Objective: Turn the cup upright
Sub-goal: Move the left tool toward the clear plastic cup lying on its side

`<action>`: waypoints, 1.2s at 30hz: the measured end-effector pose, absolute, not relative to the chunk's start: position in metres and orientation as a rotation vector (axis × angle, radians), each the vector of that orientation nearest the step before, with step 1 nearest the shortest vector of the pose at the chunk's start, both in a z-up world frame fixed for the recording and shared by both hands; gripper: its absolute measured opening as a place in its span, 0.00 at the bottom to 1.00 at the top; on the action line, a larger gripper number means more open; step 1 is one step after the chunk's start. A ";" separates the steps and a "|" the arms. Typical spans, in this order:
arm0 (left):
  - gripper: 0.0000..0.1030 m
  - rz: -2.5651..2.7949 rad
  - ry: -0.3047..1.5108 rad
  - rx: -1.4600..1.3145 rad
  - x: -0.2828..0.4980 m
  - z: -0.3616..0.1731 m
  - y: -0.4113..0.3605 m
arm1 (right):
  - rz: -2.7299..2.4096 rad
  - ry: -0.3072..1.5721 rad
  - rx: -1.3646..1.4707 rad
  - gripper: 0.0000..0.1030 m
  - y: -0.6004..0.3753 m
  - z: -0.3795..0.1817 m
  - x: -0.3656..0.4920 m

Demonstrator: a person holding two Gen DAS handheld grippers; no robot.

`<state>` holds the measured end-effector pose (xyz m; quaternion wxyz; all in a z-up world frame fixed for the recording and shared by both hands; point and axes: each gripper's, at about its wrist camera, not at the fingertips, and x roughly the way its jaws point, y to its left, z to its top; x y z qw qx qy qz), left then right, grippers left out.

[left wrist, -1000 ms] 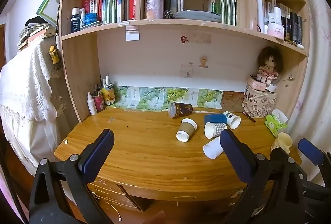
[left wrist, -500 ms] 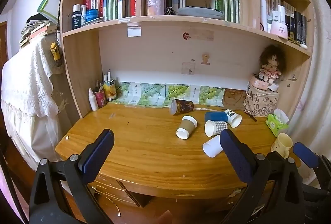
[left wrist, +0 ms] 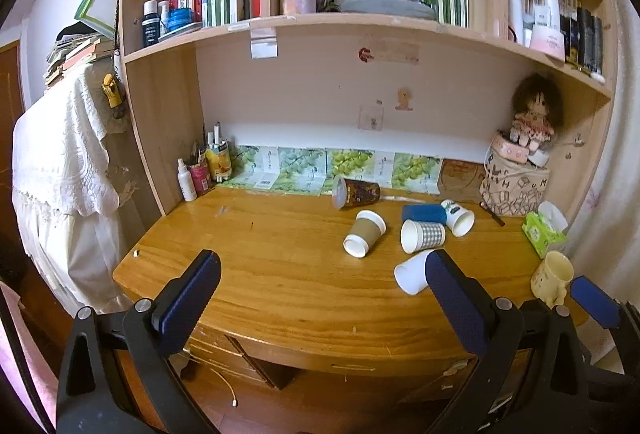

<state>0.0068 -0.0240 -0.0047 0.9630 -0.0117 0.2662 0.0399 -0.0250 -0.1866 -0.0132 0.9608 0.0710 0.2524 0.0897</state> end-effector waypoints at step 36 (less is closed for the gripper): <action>0.99 0.106 0.664 -0.166 0.161 -0.037 -0.008 | 0.299 0.475 -0.090 0.79 -0.181 -0.021 0.124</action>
